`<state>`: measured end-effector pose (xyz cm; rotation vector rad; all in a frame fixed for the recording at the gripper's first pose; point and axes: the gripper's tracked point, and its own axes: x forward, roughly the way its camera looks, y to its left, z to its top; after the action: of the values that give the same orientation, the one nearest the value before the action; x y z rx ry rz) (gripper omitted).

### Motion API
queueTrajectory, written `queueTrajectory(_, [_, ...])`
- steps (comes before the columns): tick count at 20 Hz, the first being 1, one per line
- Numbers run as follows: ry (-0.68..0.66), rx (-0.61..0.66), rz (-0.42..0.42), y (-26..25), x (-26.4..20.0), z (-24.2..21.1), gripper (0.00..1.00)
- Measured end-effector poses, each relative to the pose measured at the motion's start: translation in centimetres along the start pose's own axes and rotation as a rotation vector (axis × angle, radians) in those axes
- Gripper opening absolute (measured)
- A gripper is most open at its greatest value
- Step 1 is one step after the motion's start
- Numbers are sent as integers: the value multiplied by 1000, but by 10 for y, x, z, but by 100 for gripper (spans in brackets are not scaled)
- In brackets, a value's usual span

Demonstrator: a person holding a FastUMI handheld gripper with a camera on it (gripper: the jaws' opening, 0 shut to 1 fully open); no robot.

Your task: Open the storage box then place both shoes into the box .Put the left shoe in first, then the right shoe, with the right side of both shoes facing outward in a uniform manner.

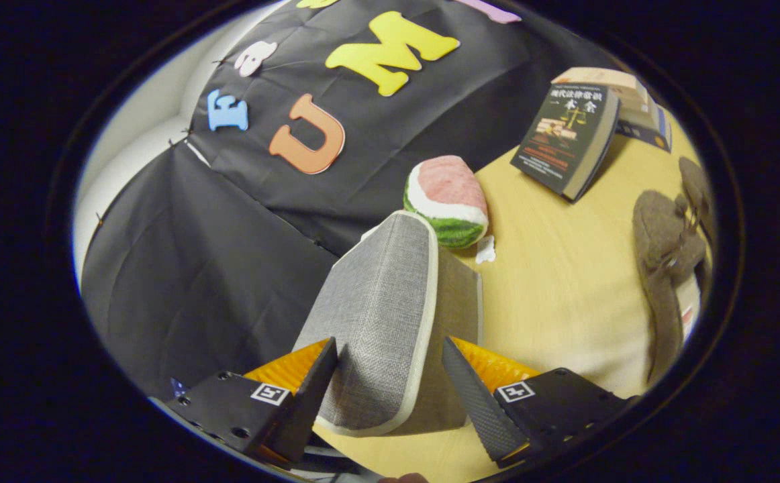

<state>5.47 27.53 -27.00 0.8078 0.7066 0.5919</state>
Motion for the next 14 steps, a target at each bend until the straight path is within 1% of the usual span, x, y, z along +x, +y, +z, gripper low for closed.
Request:
queueTrajectory(2, [13,36,14,1,0,-1,96])
queueTrajectory(5, [23,43,27,9,-1,2,93])
queueTrajectory(6, [24,53,33,14,-9,9,85])
queueTrajectory(7, [32,57,49,15,-6,10,77])
queueTrajectory(10, [23,64,105,33,-14,22,45])
queueTrajectory(11, [18,39,90,34,-30,22,35])
queueTrajectory(12, [-41,37,47,26,-39,43,24])
queueTrajectory(13, [-38,30,38,24,-23,45,13])
queueTrajectory(14, [-16,34,70,34,-23,41,3])
